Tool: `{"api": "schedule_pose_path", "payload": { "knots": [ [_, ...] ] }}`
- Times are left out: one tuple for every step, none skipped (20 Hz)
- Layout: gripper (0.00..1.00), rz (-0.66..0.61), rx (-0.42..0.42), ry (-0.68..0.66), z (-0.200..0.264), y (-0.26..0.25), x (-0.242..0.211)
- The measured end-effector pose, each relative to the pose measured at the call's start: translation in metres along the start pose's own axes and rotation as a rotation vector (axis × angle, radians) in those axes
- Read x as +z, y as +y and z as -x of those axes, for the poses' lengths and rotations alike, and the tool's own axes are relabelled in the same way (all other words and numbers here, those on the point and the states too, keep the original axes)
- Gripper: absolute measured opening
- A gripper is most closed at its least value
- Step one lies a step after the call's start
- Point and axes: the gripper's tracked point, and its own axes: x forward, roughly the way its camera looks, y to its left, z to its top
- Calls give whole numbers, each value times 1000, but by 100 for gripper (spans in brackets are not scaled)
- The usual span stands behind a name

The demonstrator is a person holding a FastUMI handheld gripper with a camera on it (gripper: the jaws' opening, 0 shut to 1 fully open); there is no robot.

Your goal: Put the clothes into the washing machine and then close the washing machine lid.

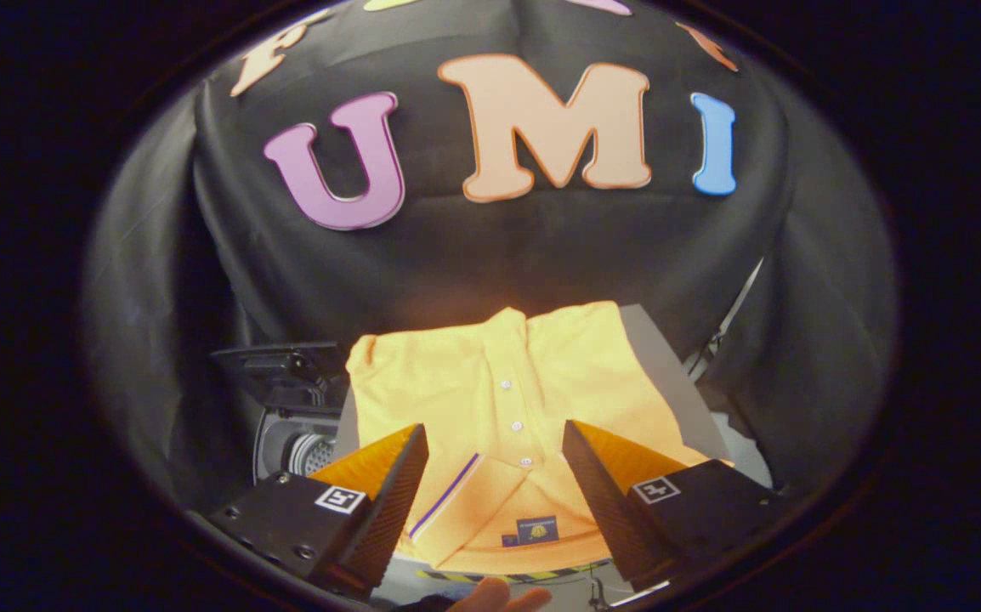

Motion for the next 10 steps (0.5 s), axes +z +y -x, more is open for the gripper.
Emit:
{"api": "schedule_pose_path", "payload": {
  "knots": [
    [98,-2,-9,44,-8,-1,-1],
    [98,-2,-13,77,-13,-2,-1],
    [98,1,-18,137,-23,-3,-6],
    [98,10,-25,175,-28,-3,-7],
    [98,18,-22,223,-33,-3,-9],
    [98,24,-27,280,-38,-3,-13],
    [98,28,-44,335,-41,-6,-17],
    [98,33,-60,392,-43,-8,-21],
    [98,18,-63,450,-45,-5,-26],
    [98,22,-56,501,-50,-2,-30]
  ]
}}
